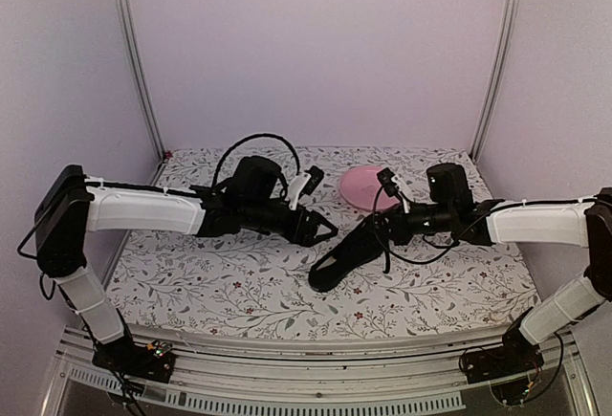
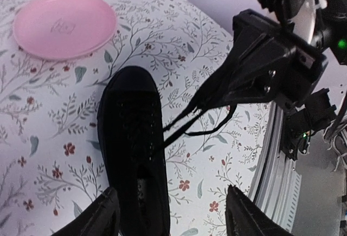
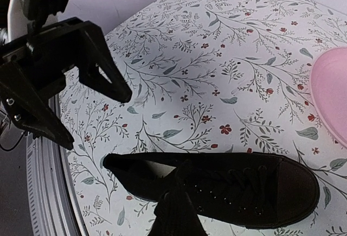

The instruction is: Tie the shoes

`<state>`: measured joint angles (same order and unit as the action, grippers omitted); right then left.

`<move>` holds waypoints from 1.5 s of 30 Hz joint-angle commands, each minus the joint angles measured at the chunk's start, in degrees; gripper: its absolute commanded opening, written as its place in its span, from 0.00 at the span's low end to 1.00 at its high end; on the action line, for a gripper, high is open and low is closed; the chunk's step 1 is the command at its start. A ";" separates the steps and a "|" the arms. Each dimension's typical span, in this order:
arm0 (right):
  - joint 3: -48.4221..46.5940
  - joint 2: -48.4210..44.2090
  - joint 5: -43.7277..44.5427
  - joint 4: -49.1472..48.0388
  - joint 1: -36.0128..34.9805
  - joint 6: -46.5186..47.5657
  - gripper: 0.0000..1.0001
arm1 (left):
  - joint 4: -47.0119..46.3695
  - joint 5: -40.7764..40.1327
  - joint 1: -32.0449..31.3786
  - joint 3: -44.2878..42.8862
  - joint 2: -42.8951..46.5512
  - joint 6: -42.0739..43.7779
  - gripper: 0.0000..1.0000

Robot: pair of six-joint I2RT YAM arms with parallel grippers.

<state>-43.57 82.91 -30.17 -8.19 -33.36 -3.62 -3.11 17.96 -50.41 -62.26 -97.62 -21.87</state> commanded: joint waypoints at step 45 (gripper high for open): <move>-8.59 3.16 -3.56 -1.77 -0.74 0.28 0.02 | -9.61 14.75 1.10 -12.12 -16.54 10.11 0.00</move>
<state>-50.33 86.11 -31.97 -6.72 -33.74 -3.60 -10.39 34.41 -48.60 -77.14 -116.44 -8.95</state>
